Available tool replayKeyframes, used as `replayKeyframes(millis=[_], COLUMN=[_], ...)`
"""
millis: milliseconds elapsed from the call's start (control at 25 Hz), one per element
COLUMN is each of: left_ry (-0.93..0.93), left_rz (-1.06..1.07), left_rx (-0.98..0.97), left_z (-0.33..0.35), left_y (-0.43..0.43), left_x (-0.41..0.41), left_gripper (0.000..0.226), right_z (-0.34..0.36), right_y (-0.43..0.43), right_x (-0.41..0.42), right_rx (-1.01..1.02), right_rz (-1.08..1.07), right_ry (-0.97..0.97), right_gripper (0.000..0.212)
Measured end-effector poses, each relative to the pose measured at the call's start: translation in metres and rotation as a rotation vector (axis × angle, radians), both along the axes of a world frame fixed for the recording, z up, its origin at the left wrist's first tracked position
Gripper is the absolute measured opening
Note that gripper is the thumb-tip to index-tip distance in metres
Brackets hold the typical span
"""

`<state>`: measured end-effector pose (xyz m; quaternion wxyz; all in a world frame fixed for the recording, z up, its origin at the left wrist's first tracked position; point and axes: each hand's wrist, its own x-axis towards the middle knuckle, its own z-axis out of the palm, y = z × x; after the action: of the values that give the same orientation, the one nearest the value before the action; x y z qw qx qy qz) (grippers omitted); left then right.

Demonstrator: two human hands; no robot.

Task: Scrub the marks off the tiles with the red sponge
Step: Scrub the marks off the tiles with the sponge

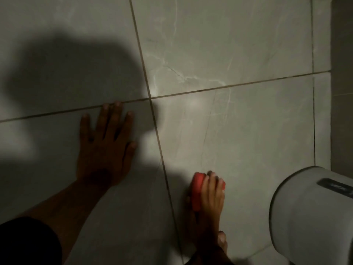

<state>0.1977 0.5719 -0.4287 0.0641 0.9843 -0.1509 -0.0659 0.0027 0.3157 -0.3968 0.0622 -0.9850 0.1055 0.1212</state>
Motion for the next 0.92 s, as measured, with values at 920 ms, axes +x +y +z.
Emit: replayKeyframes(millis=[920], left_ry=[0.035], left_rz=[0.001], left_rx=[-0.002], left_z=[0.006], left_y=[0.000], left_x=[-0.001], left_gripper=[0.076], right_z=[-0.013], right_y=[0.070], right_x=[0.101], right_rx=[0.079], right_rz=[0.240], right_ry=[-0.082], right_gripper=[0.070])
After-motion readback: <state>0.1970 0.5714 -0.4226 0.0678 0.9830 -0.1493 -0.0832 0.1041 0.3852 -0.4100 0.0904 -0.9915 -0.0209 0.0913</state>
